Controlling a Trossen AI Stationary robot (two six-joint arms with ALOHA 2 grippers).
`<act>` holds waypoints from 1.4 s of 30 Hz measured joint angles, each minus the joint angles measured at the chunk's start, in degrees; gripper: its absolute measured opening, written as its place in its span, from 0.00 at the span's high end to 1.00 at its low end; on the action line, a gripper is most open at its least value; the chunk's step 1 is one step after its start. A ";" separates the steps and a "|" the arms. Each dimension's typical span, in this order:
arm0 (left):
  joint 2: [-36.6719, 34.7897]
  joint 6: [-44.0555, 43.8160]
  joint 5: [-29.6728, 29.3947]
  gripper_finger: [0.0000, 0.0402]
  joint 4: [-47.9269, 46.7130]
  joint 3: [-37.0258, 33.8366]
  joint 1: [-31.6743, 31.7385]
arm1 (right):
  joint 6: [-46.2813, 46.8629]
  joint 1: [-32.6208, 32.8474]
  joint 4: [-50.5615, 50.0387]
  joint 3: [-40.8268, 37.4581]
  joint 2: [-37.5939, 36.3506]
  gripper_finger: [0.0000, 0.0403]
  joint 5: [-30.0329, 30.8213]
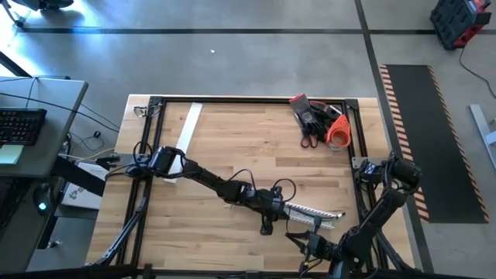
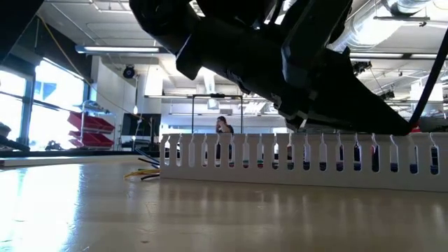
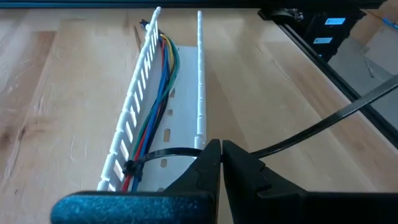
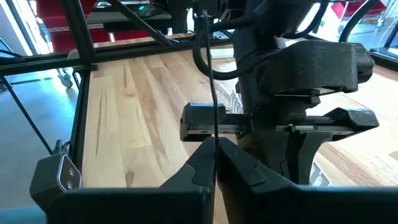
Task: Ziptie cables
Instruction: Put the colored ziptied cable into the white cable duct
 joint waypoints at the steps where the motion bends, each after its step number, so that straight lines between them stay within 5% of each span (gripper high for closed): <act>1: 0.00 0.00 0.00 1.00 0.04 0.00 0.03 | -0.03 -0.01 -0.01 0.00 0.00 1.00 -0.01; 10: -0.07 -3.72 0.00 1.00 -2.45 0.11 1.52 | 0.28 -0.02 -0.02 0.00 -0.02 1.00 -1.09; 20: -0.07 -7.93 0.75 1.00 -3.01 0.09 2.99 | 3.08 -0.04 -0.07 0.00 -0.02 1.00 -12.56; 42: -0.11 -10.91 3.56 1.00 4.07 -0.07 4.88 | 2.55 0.04 0.17 0.00 -0.02 1.00 -13.39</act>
